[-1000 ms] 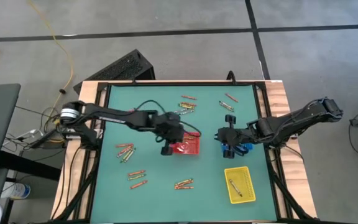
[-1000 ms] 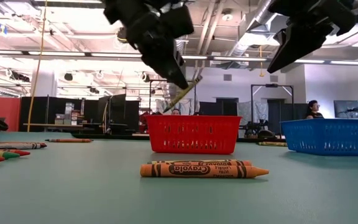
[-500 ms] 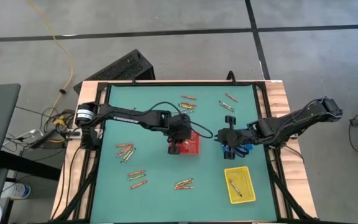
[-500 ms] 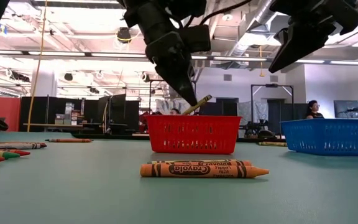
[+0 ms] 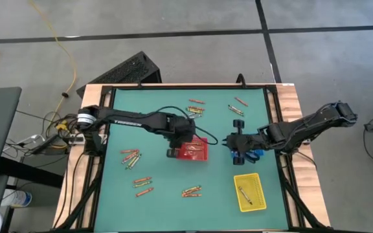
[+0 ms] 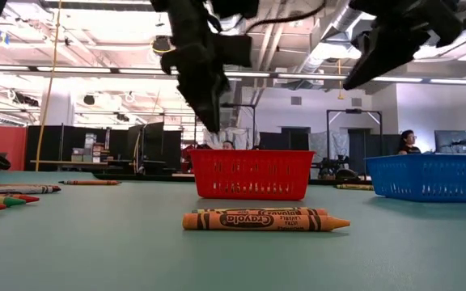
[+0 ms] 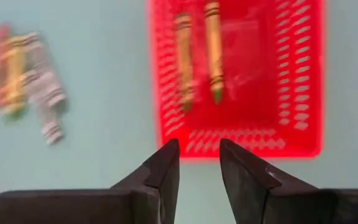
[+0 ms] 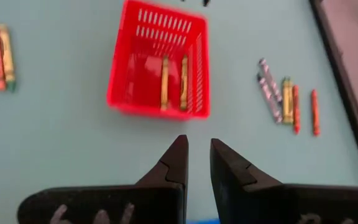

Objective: Sort crayons
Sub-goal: Put the black crayon into the yellow basket

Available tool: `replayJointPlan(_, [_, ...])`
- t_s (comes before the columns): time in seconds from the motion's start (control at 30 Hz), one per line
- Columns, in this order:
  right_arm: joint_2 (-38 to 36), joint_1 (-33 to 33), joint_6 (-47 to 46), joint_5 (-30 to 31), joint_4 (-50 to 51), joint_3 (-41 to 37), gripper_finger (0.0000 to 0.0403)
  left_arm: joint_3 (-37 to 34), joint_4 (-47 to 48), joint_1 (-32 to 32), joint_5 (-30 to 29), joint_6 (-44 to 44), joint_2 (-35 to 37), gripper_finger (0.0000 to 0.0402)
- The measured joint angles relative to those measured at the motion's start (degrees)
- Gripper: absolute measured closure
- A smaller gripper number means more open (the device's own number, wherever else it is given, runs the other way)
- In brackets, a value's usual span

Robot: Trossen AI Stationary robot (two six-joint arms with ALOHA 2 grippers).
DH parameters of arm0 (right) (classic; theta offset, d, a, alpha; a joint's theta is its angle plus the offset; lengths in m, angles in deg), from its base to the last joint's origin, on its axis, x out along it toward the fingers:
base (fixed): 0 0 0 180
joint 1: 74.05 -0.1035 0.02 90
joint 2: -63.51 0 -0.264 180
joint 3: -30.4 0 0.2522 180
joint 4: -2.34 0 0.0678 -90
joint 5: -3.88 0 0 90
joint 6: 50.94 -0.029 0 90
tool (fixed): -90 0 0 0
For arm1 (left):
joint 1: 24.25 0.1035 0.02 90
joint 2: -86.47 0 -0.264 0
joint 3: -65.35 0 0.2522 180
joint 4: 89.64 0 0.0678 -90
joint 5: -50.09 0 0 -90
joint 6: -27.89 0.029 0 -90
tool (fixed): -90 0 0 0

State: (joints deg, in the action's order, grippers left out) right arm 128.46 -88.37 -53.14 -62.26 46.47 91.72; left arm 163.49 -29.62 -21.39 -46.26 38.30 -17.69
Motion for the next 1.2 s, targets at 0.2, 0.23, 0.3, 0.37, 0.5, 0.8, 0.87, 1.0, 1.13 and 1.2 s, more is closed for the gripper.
replayJointPlan(0.2, [0.0,6.04,2.76,-1.34,-7.1,0.0,0.0342,-13.32,-15.66,3.09,6.88,0.02,15.91,0.0305])
replayJointPlan(0.23, [0.0,7.21,2.85,-1.65,-7.73,0.0,0.0342,-17.08,-20.58,3.82,8.38,-0.47,19.03,0.0307])
replayJointPlan(0.3, [0.49,9.36,2.89,-1.69,-8.39,0.0,0.0342,-24.89,-30.87,5.11,10.07,-1.5,24.98,0.031])
replayJointPlan(0.37, [1.22,11.33,3.65,-1.97,-9.25,0.0,0.0342,-32.16,-39.95,6.0,10.03,-2.99,29.9,0.0312])
replayJointPlan(0.5, [4.57,14.62,4.77,-4.95,-11.96,0.1,0.0342,-42.96,-48.34,7.19,9.97,-5.1,37.1,0.0313])
replayJointPlan(0.8, [19.77,23.27,11.54,-19.13,-22.11,3.17,0.0343,-53.79,-50.54,8.79,5.93,-7.21,41.62,0.0313])
replayJointPlan(0.87, [23.48,25.71,13.25,-21.44,-20.49,6.04,0.0343,-55.01,-50.19,8.79,5.93,-6.56,41.6,0.0313])
replayJointPlan(1.0, [30.16,30.67,18.21,-25.48,-16.4,12.88,0.0343,-56.64,-50.2,8.78,5.95,-4.87,41.26,0.0313])
replayJointPlan(1.13, [37.17,35.07,23.5,-29.31,-10.04,20.46,0.0343,-58.06,-50.2,8.8,5.82,-1.3,41.29,0.0313])
replayJointPlan(1.2, [40.58,36.87,25.94,-30.52,-5.37,24.34,0.0343,-58.8,-50.07,8.83,5.67,1.23,41.29,0.0313])
